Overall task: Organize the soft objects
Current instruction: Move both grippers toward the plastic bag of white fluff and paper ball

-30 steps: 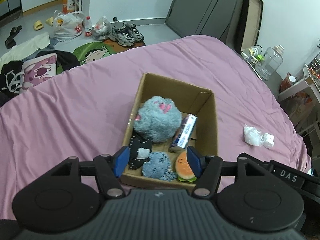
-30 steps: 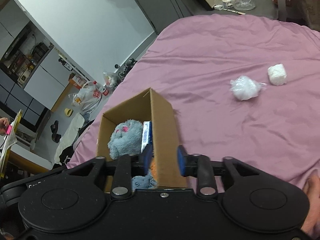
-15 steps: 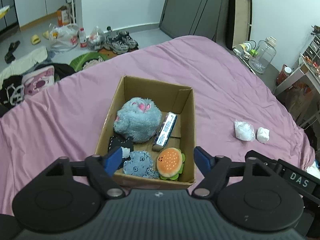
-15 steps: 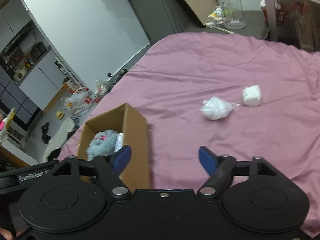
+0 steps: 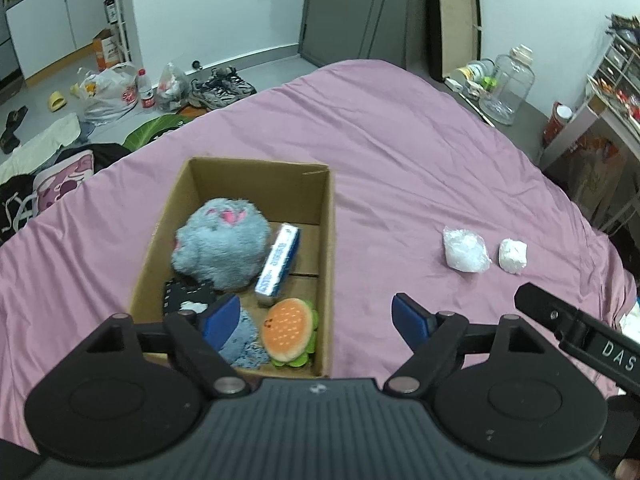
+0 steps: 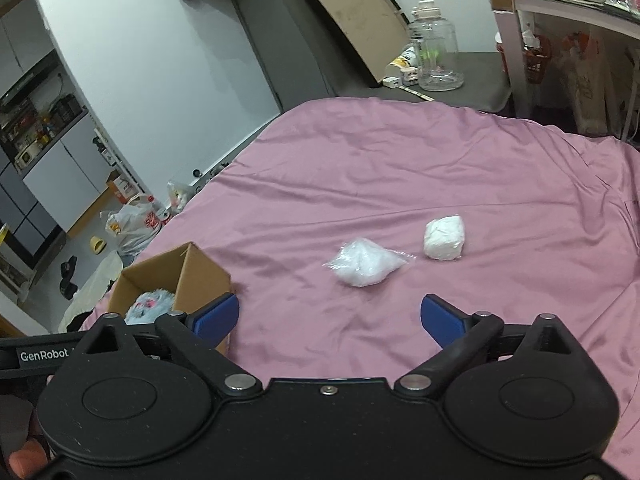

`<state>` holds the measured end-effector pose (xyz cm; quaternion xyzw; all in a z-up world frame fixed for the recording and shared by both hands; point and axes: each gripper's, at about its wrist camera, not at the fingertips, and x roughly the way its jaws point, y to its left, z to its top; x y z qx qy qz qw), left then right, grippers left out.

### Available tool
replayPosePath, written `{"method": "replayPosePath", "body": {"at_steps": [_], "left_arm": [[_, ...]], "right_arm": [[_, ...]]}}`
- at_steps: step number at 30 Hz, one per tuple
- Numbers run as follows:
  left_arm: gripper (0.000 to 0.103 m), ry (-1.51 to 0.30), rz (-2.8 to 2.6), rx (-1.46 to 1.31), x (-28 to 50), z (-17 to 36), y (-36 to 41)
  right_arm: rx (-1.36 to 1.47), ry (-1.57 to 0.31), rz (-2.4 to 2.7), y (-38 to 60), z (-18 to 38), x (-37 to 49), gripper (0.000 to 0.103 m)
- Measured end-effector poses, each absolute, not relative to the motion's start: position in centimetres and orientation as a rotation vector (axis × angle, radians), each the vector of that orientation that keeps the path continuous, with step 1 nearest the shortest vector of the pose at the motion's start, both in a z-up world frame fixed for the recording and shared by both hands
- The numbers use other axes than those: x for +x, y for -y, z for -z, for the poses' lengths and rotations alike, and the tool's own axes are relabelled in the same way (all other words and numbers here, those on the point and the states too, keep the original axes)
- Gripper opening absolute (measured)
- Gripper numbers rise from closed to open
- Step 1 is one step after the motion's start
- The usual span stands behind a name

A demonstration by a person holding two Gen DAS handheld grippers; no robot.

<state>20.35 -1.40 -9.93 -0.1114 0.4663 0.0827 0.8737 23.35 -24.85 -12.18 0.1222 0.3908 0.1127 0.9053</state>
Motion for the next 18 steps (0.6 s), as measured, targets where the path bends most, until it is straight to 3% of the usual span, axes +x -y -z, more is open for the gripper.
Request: {"method": "replayPosePath", "body": {"at_steps": [18], "left_arm": [[0.082,-0.985,-0.149,-0.155,25.6,11.4,6.4]], "right_arm": [[0.241,-0.734,-0.196,27.9,14.9,27.6,0.1]]}}
